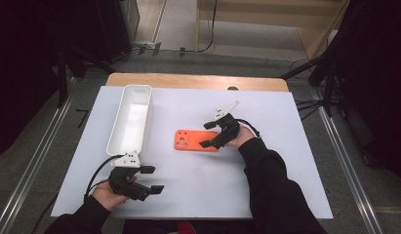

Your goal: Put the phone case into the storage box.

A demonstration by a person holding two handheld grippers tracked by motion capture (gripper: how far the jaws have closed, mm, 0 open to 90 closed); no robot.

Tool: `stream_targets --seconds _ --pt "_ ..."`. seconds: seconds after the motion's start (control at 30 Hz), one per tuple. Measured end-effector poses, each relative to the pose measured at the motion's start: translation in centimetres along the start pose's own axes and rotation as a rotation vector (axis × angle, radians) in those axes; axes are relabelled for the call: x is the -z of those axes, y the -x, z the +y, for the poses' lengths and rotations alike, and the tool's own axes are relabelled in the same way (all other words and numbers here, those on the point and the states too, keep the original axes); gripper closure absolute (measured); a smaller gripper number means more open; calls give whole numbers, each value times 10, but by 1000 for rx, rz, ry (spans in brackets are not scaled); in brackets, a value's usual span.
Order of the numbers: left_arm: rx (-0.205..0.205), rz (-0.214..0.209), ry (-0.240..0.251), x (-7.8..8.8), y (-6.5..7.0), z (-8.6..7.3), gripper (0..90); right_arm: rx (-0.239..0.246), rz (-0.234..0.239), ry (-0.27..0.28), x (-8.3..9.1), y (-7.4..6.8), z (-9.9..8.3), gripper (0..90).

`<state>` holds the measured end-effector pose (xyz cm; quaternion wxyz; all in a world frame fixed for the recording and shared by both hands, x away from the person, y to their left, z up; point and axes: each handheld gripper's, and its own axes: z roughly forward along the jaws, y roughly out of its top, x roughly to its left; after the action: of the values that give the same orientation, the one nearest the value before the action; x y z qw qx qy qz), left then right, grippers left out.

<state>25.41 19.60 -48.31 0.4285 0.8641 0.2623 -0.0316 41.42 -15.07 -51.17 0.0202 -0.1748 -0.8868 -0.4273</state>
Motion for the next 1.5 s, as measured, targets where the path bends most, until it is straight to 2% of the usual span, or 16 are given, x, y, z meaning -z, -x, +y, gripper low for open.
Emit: stream_targets --seconds 0.57,0.83,1.13,1.33,1.5 --pt "-5 -1 -1 0 0 0 196 15 1 -17 -7 0 -2 99" --pt "-6 0 -1 0 1 0 196 23 -8 -47 -13 3 -6 99" --pt "-3 -1 -1 -1 1 0 196 44 -40 -60 -15 0 -6 115" --pt "-5 0 -3 -1 1 0 196 79 -66 -73 -17 -4 -6 114" --pt "-5 0 -3 -1 1 0 196 91 -70 -75 -17 -4 -6 113"
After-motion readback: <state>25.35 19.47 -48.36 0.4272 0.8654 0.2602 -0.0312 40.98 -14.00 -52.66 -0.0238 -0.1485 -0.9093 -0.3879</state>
